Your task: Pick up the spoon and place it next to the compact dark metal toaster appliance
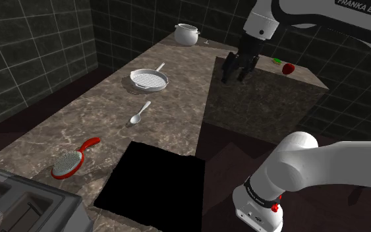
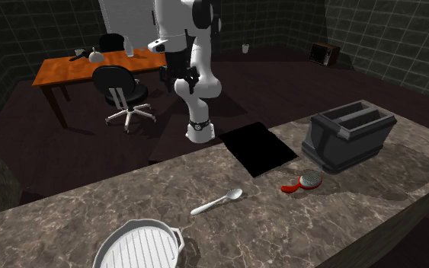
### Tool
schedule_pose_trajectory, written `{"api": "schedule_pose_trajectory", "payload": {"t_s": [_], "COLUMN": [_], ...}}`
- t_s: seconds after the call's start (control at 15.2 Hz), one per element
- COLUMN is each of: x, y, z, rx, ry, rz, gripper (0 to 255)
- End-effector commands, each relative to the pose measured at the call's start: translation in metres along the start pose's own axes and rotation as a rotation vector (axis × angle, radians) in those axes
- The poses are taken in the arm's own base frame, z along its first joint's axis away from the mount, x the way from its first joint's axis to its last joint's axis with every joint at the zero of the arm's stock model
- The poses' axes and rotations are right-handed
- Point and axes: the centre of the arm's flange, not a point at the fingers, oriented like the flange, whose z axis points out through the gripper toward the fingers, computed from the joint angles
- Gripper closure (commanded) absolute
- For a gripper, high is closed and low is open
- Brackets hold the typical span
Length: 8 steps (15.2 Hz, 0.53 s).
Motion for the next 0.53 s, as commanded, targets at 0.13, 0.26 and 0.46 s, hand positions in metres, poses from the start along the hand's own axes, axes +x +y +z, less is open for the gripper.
{"api": "schedule_pose_trajectory", "payload": {"t_s": [0.13, 0.26, 0.46], "x": [0.012, 0.025, 0.046], "y": [-0.016, -0.031, -0.053], "z": [0.016, 0.033, 0.057], "rx": [0.008, 0.017, 0.029], "ry": [-0.005, -0.01, -0.018], "rz": [0.052, 0.104, 0.181], "gripper": [0, 0, 0]}}
